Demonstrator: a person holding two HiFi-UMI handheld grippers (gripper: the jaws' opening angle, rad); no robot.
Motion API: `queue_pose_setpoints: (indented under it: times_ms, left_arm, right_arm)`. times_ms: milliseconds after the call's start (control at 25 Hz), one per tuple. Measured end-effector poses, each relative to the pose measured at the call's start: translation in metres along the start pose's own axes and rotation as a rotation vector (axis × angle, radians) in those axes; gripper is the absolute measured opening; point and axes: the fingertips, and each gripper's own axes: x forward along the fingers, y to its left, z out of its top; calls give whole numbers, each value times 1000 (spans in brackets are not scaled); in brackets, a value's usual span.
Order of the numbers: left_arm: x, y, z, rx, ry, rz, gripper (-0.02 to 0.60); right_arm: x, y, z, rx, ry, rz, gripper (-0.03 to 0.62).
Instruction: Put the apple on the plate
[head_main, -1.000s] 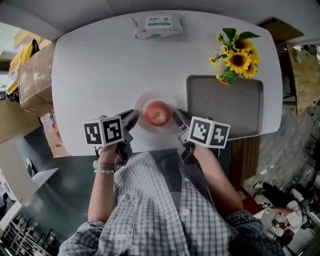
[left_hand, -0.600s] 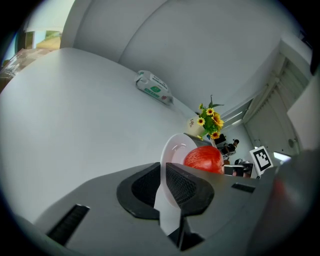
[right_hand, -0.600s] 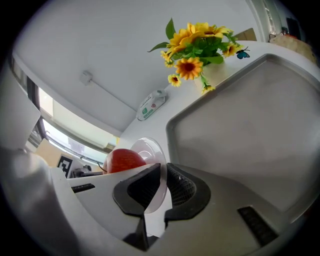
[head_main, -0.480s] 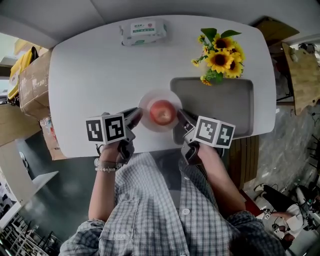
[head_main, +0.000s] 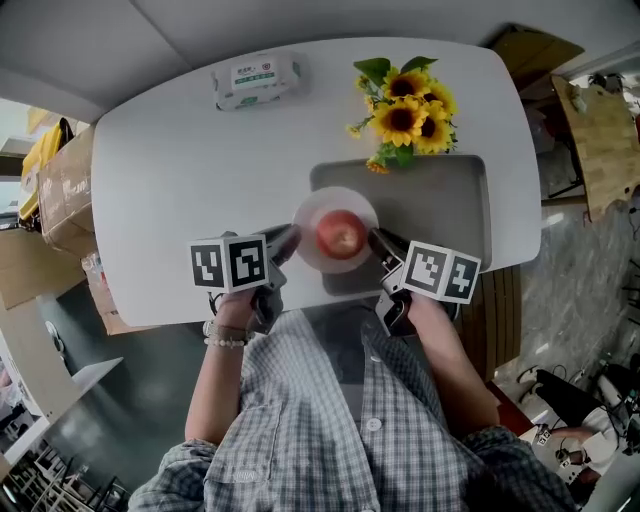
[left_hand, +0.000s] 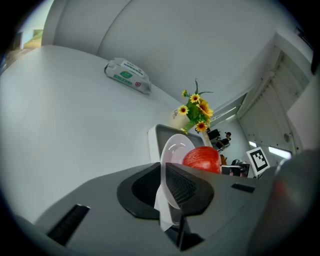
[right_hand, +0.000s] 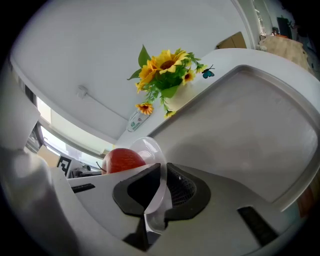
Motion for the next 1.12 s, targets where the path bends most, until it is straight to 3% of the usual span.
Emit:
queue_pose_setpoints:
  times_ms: [440, 840, 1120]
  left_arm:
    - [51, -35, -12, 44, 70, -8, 37]
    - [75, -32, -18, 51, 104, 41, 37]
    - [85, -33, -16, 106, 128, 96, 37]
  right_arm:
    - [-25, -55, 15, -2, -2, -53, 52]
    - [-18, -77, 16, -27, 42, -59, 52]
    - [-12, -87, 16, -27, 58, -58, 52]
